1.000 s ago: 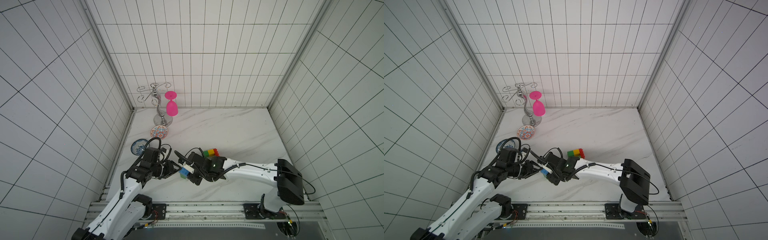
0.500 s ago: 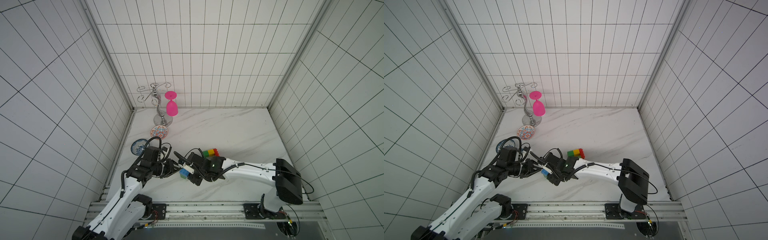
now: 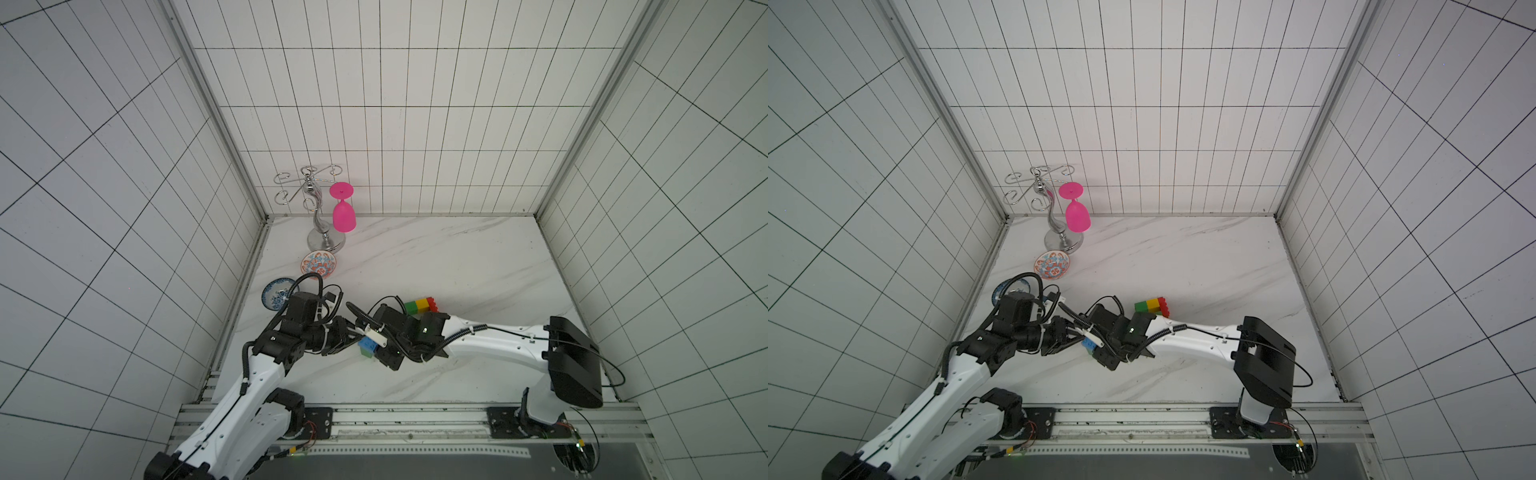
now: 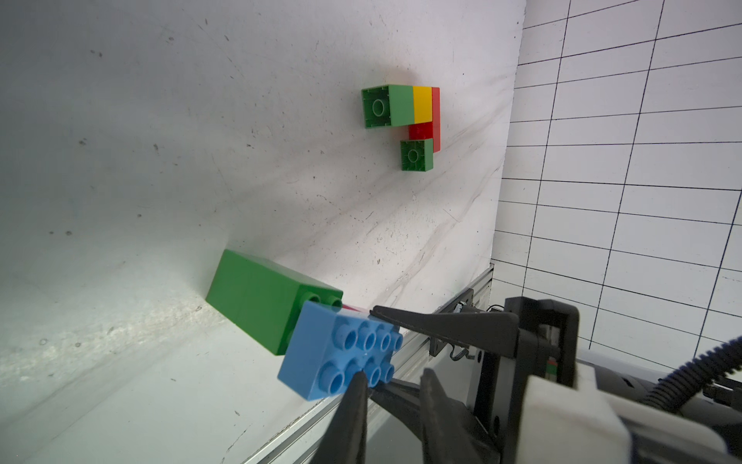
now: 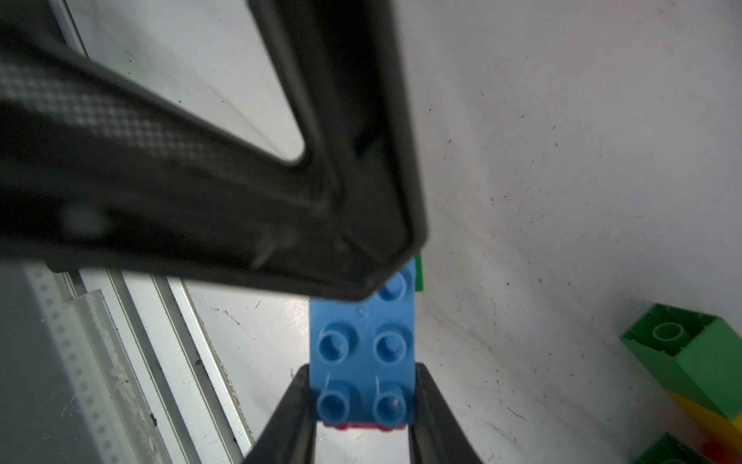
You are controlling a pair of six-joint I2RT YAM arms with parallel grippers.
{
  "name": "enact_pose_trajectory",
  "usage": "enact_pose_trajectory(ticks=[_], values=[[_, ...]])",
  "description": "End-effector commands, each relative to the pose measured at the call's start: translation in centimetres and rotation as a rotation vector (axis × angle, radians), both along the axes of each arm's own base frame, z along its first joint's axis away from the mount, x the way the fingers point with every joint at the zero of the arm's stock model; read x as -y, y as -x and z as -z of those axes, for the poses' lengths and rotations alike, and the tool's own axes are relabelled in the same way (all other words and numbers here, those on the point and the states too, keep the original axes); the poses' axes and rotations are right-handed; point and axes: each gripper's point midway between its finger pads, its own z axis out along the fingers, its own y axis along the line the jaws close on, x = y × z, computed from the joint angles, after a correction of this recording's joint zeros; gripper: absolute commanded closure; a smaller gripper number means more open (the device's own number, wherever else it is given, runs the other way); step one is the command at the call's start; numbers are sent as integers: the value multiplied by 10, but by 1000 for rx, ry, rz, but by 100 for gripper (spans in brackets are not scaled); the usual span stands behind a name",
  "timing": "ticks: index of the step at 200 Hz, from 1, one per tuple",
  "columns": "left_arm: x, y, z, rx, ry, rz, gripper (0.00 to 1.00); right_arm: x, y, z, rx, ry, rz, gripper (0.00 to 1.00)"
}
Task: Assemble the letter r with lego
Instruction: Assemble the lego brick with the lego brick.
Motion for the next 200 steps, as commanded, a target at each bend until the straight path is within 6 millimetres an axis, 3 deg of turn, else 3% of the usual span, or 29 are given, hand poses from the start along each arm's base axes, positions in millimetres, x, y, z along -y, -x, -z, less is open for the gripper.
enact_pose_trajectory(ticks=[1, 89, 200], values=[[0, -2, 2, 3, 10, -5, 76, 0, -9, -10, 28, 0, 3, 100], [3, -3, 3, -6, 22, 0, 76, 3, -14, -17, 31, -8, 17, 100], [6, -4, 6, -22, 56, 3, 82, 0, -10, -8, -8, 12, 0, 100]])
